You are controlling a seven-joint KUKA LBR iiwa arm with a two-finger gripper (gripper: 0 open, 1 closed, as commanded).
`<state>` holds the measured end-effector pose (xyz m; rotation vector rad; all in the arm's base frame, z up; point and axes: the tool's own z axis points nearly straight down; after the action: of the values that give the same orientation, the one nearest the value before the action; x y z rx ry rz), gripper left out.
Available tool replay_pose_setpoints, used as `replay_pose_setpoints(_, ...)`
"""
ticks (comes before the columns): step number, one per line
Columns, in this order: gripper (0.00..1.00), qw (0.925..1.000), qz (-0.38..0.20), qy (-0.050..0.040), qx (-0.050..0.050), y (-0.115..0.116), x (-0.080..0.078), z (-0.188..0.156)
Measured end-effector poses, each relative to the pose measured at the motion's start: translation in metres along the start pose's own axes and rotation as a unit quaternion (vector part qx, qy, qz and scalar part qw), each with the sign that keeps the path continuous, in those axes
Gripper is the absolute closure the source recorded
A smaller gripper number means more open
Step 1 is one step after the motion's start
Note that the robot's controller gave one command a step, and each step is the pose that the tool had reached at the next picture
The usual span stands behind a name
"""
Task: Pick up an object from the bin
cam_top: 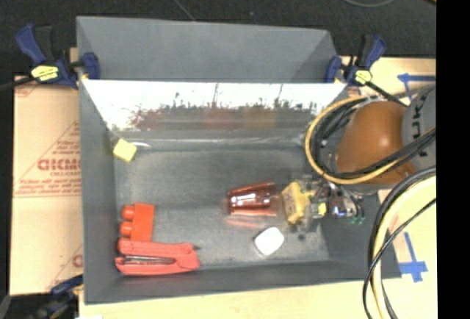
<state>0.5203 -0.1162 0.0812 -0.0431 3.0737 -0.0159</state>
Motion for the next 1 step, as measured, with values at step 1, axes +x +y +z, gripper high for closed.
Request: replay_pose_setpoints(1,1.0,0.9999,-0.012,-0.0006,0.001,0.0078,-0.0144,0.0006)
